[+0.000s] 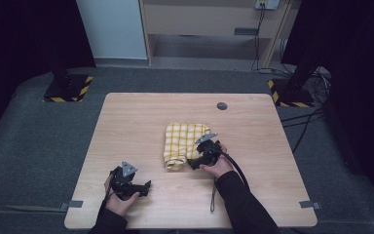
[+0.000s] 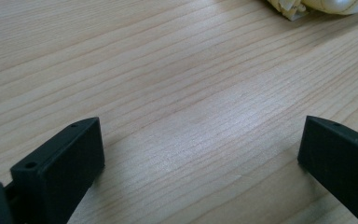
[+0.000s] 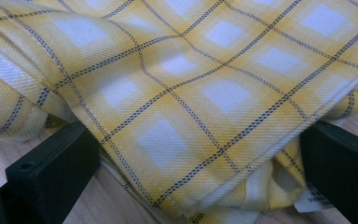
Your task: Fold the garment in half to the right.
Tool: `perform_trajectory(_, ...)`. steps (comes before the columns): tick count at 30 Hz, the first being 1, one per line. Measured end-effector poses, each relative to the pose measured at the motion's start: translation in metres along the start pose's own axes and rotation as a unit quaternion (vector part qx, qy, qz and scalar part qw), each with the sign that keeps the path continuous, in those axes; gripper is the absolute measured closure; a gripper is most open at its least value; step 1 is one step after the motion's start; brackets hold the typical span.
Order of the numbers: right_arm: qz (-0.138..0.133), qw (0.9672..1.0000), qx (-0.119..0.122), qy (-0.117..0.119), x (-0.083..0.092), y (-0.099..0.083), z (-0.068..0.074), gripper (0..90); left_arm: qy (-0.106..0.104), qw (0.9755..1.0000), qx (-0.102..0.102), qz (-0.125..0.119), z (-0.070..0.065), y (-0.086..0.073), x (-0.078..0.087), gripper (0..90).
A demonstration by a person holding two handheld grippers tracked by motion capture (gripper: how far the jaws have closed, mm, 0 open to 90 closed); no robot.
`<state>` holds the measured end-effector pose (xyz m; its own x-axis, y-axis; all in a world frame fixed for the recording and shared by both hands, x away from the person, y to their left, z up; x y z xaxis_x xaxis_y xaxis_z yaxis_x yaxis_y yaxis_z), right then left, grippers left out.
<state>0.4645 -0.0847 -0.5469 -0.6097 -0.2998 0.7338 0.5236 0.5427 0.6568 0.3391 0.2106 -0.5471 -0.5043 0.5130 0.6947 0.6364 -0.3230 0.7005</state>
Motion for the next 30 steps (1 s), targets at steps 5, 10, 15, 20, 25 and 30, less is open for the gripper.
perform_trajectory(5, 0.0, 1.0, -0.005, -0.004, 0.001, -0.001, 0.001, 0.3, 0.0, 1.0, 0.0, 0.0, 0.0, 0.0, 0.0, 0.0)
perform_trajectory(10, 0.009, 0.9999, -0.007, -0.006, 0.003, -0.001, 0.001, 1.7, 0.0, 1.0, 0.0, 0.0, 0.0, 0.0, 0.0, 0.0)
perform_trajectory(15, 0.015, 0.9998, -0.01, -0.003, 0.009, -0.005, 0.0, 3.9, 0.0, 1.0, 0.0, 0.0, 0.0, 0.0, 0.0, 0.0)
perform_trajectory(20, 0.024, 0.9997, -0.009, 0.005, 0.016, -0.011, -0.002, 3.9, 0.0, 1.0, 0.0, 0.0, 0.0, 0.0, 0.0, 0.0)
perform_trajectory(25, 0.029, 0.9996, -0.002, 0.006, 0.023, -0.018, -0.003, 3.8, 0.0, 1.0, 0.0, 0.0, 0.0, 0.0, 0.0, 0.0)
perform_trajectory(30, 0.034, 0.9994, -0.005, 0.002, 0.029, -0.026, -0.01, 3.4, 0.0, 1.0, 0.001, -0.001, 0.0, 0.0, 0.0, 0.1)
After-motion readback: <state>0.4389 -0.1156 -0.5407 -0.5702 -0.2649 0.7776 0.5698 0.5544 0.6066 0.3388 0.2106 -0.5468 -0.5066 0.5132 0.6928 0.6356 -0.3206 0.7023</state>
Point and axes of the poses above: each handheld gripper's, and its own axes: x roughly backward along the jaws, y roughly out of its top, z roughly to its left, the point moved 1 cm from there along -x, roughly forward along the jaws, and after that the axes turned 14 degrees about -y, right-handed, at the moved point
